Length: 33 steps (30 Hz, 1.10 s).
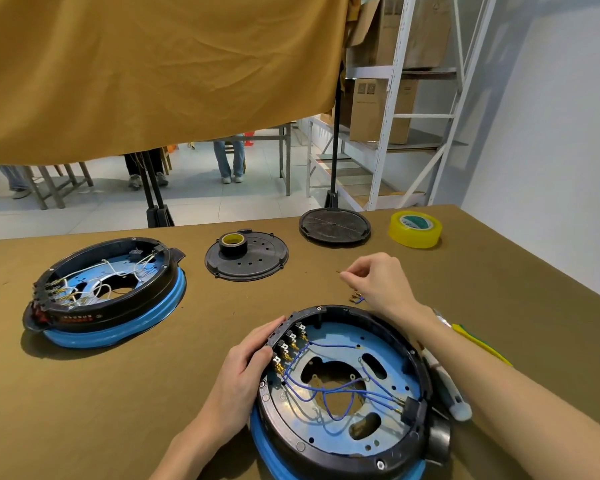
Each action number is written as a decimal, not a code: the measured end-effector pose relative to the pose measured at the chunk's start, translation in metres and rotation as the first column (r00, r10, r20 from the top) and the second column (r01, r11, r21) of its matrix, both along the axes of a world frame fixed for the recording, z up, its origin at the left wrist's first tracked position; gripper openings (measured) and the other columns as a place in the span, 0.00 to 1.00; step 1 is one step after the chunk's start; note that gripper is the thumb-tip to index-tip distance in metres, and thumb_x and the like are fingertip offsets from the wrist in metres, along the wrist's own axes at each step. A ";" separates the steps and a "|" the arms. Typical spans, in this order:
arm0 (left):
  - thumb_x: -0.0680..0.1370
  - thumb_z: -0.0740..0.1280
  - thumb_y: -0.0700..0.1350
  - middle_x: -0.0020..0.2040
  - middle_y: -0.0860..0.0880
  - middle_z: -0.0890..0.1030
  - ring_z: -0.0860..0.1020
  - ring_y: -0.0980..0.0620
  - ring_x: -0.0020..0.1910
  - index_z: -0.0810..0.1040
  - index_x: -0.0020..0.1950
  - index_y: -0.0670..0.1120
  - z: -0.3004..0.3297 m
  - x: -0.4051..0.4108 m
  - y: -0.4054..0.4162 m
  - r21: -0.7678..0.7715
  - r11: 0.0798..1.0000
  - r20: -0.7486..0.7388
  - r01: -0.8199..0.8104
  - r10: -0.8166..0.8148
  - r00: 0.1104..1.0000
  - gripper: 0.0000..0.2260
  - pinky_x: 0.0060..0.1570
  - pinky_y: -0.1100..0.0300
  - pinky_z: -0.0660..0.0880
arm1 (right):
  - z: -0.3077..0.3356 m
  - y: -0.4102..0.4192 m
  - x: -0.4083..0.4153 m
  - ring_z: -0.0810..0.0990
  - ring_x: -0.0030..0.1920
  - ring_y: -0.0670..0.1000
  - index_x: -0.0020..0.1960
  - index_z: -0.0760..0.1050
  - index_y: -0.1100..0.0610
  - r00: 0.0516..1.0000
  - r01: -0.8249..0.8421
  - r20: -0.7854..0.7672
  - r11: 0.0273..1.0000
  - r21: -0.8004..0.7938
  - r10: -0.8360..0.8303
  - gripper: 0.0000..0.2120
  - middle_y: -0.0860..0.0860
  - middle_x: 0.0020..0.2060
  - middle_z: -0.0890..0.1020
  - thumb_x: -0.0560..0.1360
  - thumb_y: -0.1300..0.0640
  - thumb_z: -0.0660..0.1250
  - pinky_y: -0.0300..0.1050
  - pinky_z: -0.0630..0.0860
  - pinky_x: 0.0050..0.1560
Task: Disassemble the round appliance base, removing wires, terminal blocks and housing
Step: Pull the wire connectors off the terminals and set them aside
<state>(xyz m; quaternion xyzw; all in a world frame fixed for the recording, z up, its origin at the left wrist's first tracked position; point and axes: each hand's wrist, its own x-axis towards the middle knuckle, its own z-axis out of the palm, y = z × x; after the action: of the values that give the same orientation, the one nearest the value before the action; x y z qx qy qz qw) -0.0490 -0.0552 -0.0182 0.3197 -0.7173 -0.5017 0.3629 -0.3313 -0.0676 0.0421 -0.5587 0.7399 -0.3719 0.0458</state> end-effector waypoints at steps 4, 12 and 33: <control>0.81 0.58 0.50 0.69 0.61 0.79 0.76 0.60 0.69 0.74 0.75 0.52 -0.002 0.000 0.000 0.005 1.000 -0.021 0.001 -0.001 1.000 0.22 0.61 0.71 0.72 | -0.019 -0.013 -0.021 0.83 0.40 0.49 0.42 0.87 0.53 0.987 0.092 -0.147 0.986 0.137 -0.071 0.07 0.48 0.36 0.86 0.74 0.49 0.76 0.50 0.83 0.44; 0.77 0.59 0.62 0.70 0.65 0.77 0.73 0.64 0.71 0.73 0.75 0.55 -0.001 0.001 0.001 -0.002 1.000 -0.005 -0.010 0.010 1.000 0.28 0.70 0.64 0.69 | -0.011 -0.003 -0.002 0.80 0.48 0.49 0.49 0.85 0.52 0.976 0.122 -0.189 0.991 0.051 -0.110 0.07 0.49 0.49 0.84 0.78 0.50 0.70 0.45 0.75 0.45; 0.78 0.55 0.68 0.74 0.59 0.75 0.70 0.63 0.74 0.72 0.76 0.54 0.007 0.009 0.012 -0.015 0.998 0.074 -0.060 0.061 0.995 0.31 0.78 0.49 0.65 | -0.003 0.082 0.136 0.81 0.38 0.43 0.43 0.85 0.50 0.945 -0.253 -0.143 0.934 0.252 0.295 0.12 0.44 0.34 0.84 0.73 0.44 0.68 0.46 0.82 0.42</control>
<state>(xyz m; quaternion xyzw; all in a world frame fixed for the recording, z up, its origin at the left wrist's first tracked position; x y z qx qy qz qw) -0.0402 -0.0433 -0.0113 0.3572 -0.7234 -0.4737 0.3531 -0.1955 0.0145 0.0391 -0.6787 0.6936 -0.2217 0.0955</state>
